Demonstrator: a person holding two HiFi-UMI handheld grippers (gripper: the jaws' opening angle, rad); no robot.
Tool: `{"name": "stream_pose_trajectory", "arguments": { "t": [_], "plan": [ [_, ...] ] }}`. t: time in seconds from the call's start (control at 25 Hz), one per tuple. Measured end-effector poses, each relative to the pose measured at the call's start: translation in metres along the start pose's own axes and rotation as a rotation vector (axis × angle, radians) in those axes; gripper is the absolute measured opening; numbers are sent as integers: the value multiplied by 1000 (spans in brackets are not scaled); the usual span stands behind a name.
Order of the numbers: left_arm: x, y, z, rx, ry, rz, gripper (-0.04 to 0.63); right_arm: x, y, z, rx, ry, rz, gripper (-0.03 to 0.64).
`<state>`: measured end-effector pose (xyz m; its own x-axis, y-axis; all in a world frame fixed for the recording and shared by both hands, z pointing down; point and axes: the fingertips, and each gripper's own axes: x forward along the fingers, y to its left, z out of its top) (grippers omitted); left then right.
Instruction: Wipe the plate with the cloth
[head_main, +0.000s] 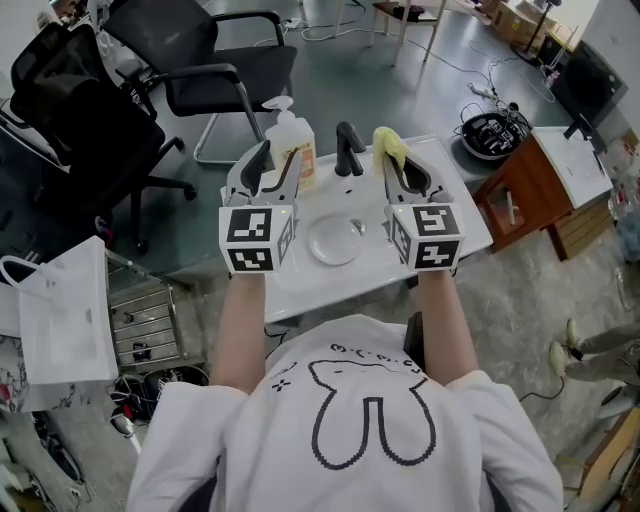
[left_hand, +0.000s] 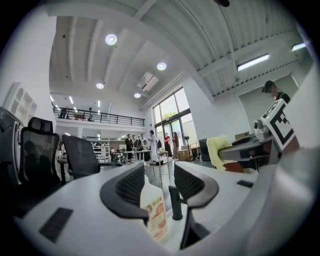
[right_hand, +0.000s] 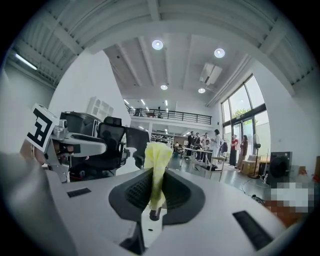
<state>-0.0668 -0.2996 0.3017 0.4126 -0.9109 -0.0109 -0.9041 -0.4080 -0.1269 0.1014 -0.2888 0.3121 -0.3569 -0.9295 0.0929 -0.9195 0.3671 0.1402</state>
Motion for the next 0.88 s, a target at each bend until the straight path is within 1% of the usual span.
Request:
{"name": "stream_pose_trajectory", "arguments": {
  "t": [0.12, 0.28, 0.44, 0.6, 0.88],
  "plan": [
    [-6, 3, 23, 36, -49, 10, 150, -5, 0, 20, -19, -35, 2, 51],
    [-13, 6, 45, 76, -94, 24, 115, -9, -2, 41, -33, -76, 2, 51],
    [-19, 9, 62, 108, -132, 43, 78, -14, -7, 54, -38, -103, -6, 51],
    [-27, 10, 72, 125, -169, 67, 18, -22, -10, 62, -38, -121, -15, 51],
    [-32, 5, 82, 137, -194, 58, 9, -34, -15, 63, -51, -130, -37, 51]
  ]
}}
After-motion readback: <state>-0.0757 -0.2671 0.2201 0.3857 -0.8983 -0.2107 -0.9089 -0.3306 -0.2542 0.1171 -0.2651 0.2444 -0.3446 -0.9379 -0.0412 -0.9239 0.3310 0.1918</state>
